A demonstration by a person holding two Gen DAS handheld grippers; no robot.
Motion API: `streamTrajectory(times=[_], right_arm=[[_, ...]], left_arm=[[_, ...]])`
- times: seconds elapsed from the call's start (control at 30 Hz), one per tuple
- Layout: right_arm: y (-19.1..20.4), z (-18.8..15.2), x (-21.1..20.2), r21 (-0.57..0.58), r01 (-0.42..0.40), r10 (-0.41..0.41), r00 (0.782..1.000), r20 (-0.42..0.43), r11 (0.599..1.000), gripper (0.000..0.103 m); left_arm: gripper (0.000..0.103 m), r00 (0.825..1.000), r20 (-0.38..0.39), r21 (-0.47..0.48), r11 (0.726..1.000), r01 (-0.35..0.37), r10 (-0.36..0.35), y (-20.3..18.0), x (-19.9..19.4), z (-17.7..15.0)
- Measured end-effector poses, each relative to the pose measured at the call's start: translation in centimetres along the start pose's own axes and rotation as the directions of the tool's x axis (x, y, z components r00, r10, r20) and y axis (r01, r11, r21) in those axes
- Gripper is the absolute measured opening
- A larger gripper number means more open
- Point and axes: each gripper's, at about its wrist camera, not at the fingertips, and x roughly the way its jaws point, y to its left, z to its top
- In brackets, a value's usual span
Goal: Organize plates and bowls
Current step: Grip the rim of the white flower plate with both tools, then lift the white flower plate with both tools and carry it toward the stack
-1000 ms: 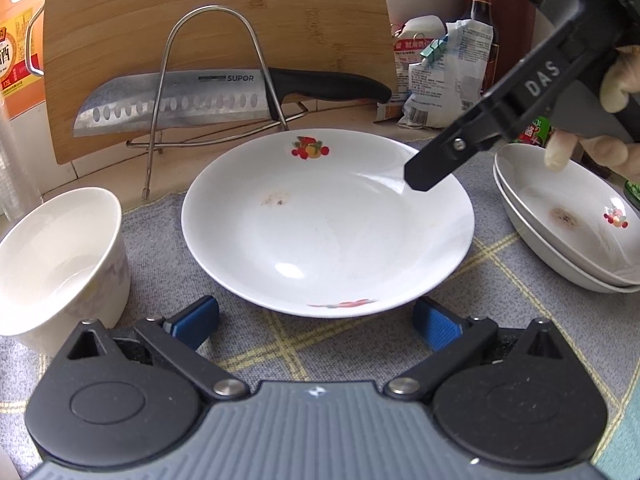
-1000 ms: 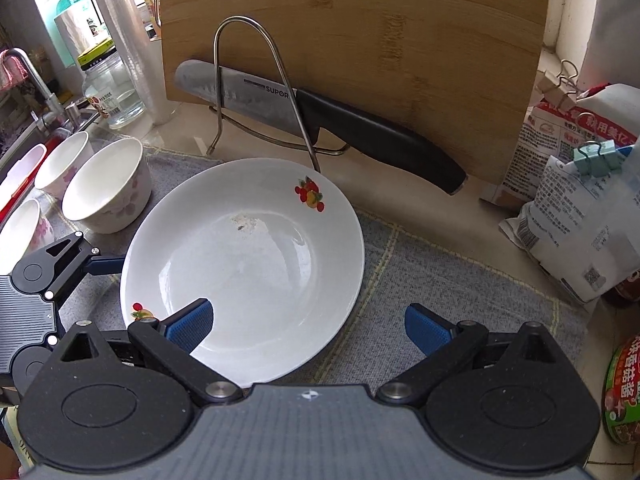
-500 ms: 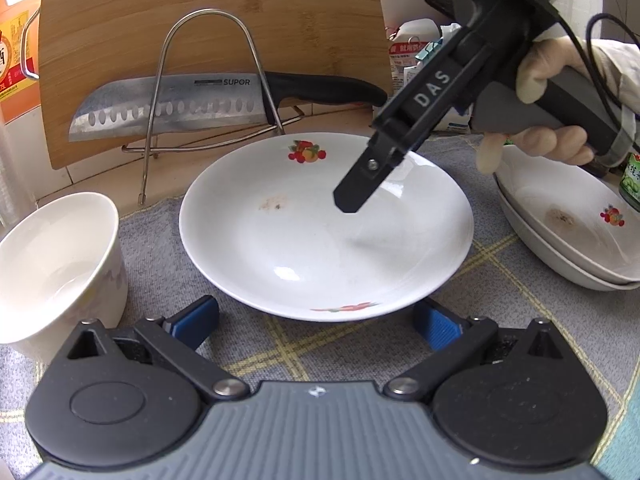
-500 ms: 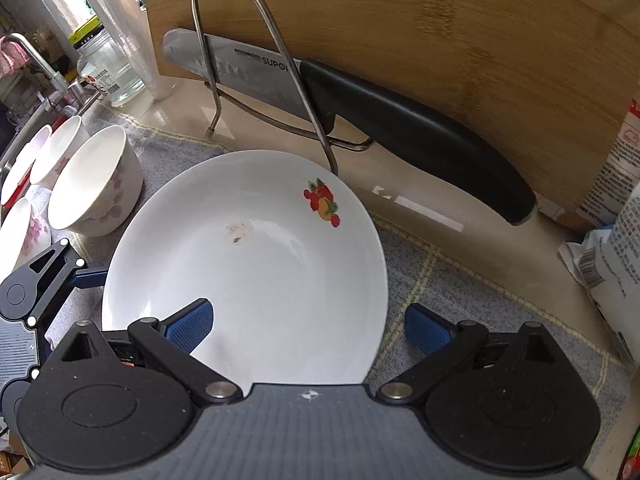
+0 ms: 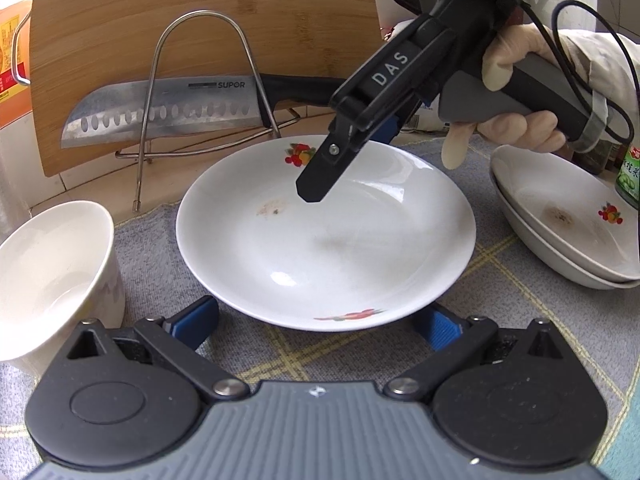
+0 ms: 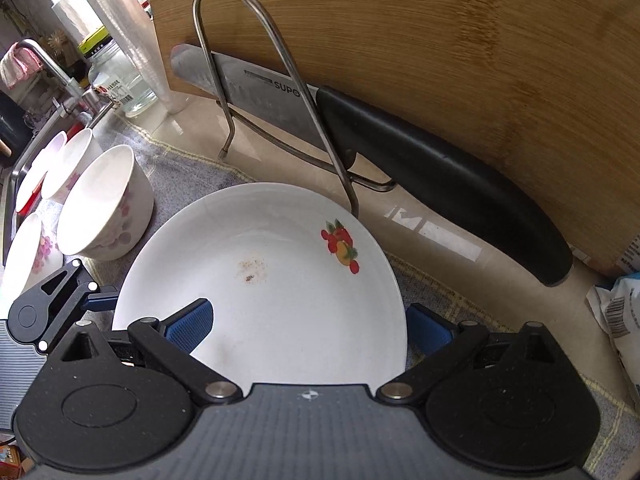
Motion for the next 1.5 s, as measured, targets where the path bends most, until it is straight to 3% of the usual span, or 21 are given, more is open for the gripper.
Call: streamTrajectory(times=[0.5,1.5], right_arm=[[0.1,0.0,-0.1,-0.053,-0.016,0.015,1.0,-0.019,0.998,0.103],[0.3,0.9,0.3,-0.052,-0.058,0.057,0.998,-0.014,0.997,0.098]], left_arm=[[0.102,0.998,0.001,0.053,0.996,0.065,-0.065,0.2,0.1,0.2],[0.102,0.998,0.015,0.05,0.997,0.054,-0.055,0.4,0.3,0.3]])
